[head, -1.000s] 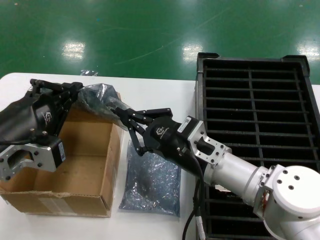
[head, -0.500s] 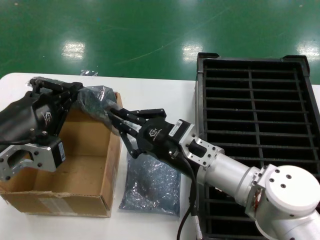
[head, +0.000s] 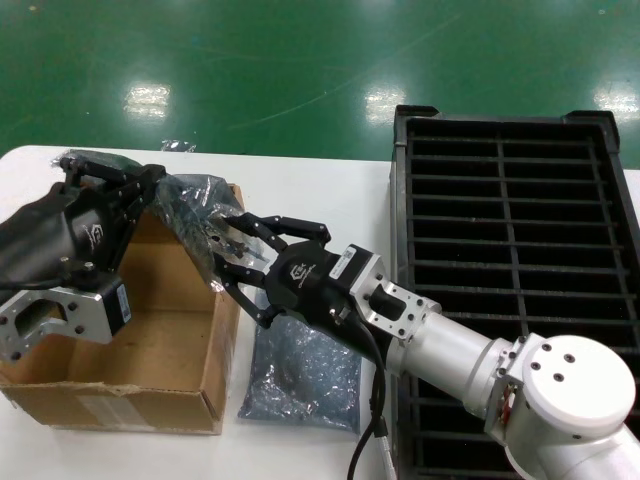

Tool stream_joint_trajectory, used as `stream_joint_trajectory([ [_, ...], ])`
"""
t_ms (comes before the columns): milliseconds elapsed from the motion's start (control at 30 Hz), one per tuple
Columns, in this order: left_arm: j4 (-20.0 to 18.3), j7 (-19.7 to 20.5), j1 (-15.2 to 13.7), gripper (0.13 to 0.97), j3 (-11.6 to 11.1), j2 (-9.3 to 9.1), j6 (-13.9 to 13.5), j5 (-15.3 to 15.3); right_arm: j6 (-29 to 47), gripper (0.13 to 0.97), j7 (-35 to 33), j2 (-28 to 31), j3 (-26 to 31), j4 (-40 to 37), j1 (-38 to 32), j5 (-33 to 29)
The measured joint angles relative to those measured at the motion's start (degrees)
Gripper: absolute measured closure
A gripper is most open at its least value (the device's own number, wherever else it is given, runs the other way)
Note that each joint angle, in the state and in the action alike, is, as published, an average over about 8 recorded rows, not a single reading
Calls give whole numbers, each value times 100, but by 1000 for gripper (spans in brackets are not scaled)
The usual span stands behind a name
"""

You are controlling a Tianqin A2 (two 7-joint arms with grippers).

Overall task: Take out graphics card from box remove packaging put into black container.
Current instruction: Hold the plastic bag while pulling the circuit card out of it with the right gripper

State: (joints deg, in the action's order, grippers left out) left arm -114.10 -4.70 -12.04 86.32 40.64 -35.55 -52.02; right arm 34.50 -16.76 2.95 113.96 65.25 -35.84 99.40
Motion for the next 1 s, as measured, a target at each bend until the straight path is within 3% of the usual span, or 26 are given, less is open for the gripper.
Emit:
stream_joint_trajectory([
  [267,0,0,0,958,0,0,0,0,-94,778,199,60,57,263,151,-65],
  [833,0,0,0,958,0,0,0,0,-203,927,315,-33,222,189,180,-212],
  [1000,0,0,0,958,0,0,0,0,-199,908,293,-70,226,128,133,-212],
])
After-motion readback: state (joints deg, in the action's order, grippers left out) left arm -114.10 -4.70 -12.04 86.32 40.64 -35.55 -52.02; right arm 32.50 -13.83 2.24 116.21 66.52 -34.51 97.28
